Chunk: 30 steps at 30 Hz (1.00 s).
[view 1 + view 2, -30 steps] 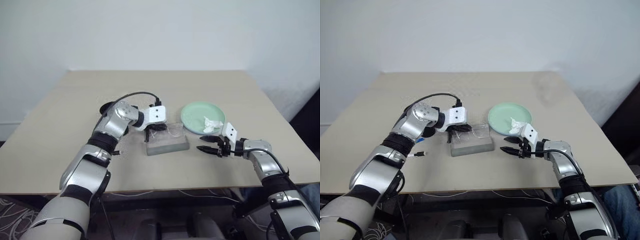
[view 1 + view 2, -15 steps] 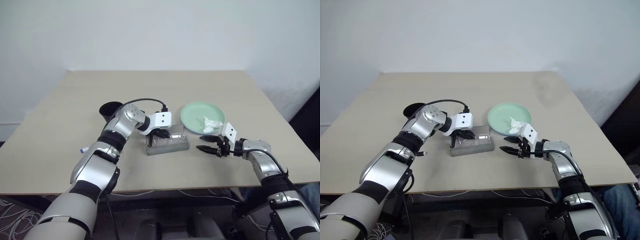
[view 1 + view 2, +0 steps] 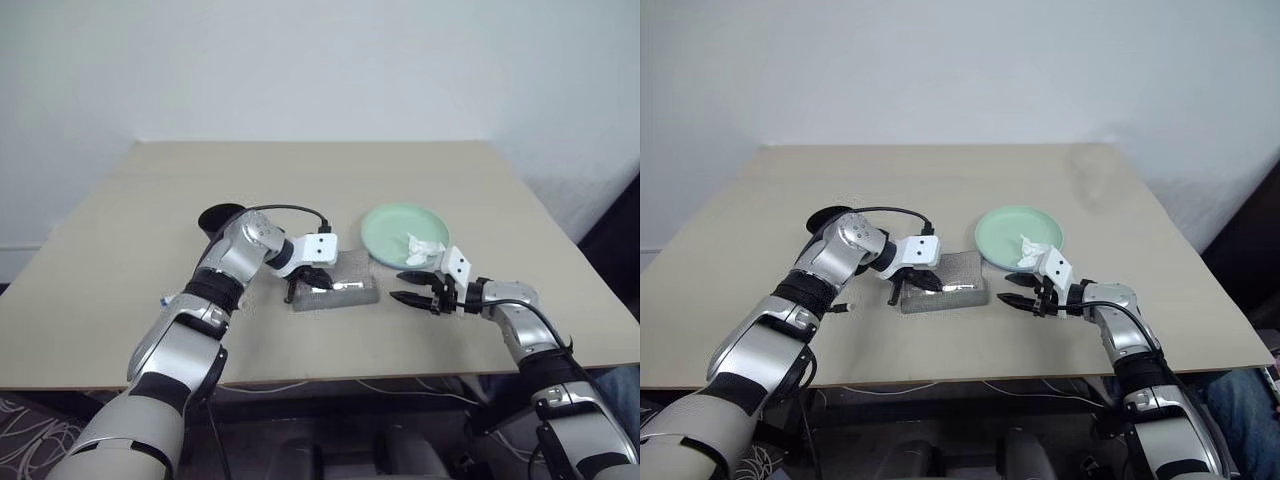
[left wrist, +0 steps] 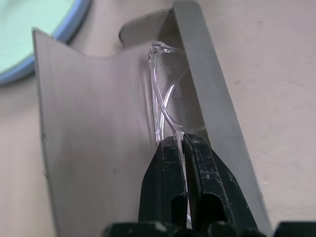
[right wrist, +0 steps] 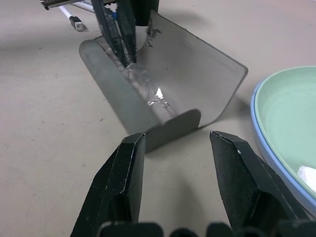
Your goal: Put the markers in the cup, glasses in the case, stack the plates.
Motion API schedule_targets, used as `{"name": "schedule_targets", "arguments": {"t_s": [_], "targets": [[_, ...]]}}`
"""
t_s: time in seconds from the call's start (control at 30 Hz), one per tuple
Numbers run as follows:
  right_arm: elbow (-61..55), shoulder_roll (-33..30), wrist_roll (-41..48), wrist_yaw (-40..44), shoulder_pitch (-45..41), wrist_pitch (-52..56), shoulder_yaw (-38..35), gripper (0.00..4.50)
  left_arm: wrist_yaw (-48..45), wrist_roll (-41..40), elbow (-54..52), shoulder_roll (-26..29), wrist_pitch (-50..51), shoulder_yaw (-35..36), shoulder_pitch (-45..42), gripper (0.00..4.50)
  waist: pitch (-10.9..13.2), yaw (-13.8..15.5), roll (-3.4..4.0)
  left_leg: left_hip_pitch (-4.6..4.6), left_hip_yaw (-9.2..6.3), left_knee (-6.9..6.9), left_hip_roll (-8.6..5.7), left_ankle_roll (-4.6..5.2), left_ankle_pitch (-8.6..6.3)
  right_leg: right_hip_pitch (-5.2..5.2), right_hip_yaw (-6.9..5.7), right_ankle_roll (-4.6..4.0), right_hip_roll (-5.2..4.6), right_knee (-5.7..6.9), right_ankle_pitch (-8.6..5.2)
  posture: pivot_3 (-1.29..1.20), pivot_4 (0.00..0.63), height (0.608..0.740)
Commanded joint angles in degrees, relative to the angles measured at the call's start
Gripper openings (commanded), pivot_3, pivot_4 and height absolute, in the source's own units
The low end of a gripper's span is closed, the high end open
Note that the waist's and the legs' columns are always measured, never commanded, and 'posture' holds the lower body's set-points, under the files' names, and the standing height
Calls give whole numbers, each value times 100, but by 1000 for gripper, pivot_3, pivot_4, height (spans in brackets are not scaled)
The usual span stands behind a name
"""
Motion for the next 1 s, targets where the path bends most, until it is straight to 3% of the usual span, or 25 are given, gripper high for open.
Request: {"name": "schedule_targets", "arguments": {"t_s": [0.03,0.13,0.3,0.87,1.0], "targets": [[-92,-9,31,-7,-125,-94,-92,2290,-200,-48,-300,48,152,-73,126,9,0,-1,0,0,0,0,0,0,0,0,0,0,0,0,0,0,0,721],[-101,-9,33,2,-121,-90,-89,2290,-173,-43,-391,59,204,-67,174,612,0,-2,0,1,0,0,0,0,0,0,0,0,0,1,0,0,0,721],[-107,-22,39,22,-115,-85,-89,2290,212,3,-286,-15,85,19,114,2263,0,0,0,2,-1,0,1,0,0,1,0,0,1,2,0,0,0,721],[-119,-29,23,42,-117,-73,-71,2290,913,-716,479,-281,31,942,-778,2263,0,0,-1,-1,-1,2,0,0,0,0,0,0,0,1,0,0,0,721],[-123,-39,21,48,-110,-77,-71,2290,1448,-535,984,-266,-352,985,-1001,1361,0,1,-1,-1,-2,3,-1,0,1,0,0,1,1,2,1,0,0,721]]}}
